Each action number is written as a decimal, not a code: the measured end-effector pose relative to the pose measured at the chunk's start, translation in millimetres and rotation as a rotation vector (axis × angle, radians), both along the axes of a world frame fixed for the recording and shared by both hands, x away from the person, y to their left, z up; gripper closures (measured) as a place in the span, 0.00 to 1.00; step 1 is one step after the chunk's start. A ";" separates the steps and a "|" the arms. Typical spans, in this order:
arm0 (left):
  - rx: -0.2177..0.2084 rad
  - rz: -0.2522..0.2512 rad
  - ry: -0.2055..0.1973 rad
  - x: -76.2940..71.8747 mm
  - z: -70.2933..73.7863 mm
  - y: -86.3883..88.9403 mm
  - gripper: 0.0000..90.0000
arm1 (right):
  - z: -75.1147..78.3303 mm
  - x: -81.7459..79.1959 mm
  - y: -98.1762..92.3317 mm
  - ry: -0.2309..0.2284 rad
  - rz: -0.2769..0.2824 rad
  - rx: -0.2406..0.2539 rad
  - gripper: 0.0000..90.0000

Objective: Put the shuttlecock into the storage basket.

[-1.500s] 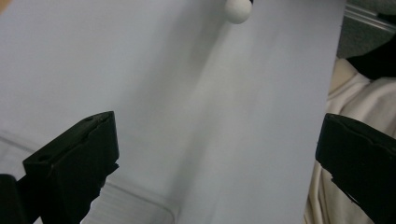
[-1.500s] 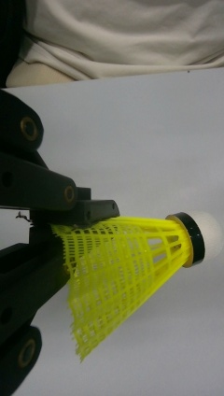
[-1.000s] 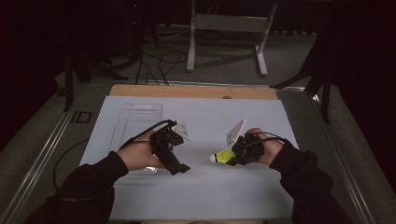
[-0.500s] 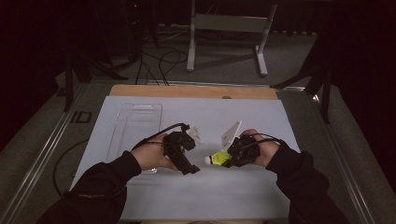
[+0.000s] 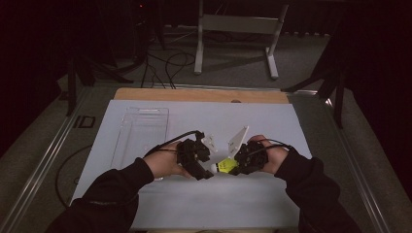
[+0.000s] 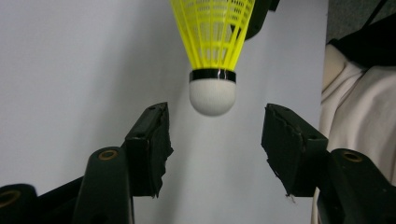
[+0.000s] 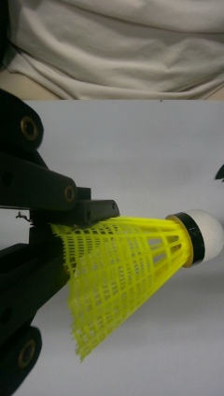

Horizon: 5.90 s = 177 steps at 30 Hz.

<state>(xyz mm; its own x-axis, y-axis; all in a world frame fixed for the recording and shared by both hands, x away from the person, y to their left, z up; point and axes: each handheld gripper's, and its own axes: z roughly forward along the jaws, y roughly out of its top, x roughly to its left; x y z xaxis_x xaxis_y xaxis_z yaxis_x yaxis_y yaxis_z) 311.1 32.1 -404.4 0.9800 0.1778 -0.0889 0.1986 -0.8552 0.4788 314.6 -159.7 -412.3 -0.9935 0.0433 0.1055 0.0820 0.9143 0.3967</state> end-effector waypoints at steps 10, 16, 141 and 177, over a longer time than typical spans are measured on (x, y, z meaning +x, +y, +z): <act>-0.015 -0.007 0.011 1.8 -1.0 -4.3 0.65 | 0.3 0.6 1.3 -0.003 -0.002 0.015 1.00; -0.031 -0.015 0.006 2.5 -2.0 -3.8 0.68 | 1.7 -0.3 0.6 -0.006 0.000 0.029 1.00; 0.159 0.647 0.018 7.0 24.6 218.8 0.74 | -42.3 -55.6 -112.9 -0.237 -0.443 0.545 0.11; 0.197 0.676 0.106 10.7 -35.7 232.8 0.74 | -51.7 -53.3 -113.1 -0.205 -0.453 0.543 0.11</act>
<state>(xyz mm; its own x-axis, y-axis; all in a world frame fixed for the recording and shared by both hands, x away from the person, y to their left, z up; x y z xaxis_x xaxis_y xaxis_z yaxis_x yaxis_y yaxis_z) 321.8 265.0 -440.0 0.6372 0.7663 -0.0819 0.7532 -0.5967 0.2768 261.3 -272.8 -464.0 -0.8926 0.4488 0.0427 0.2806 0.4790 0.8318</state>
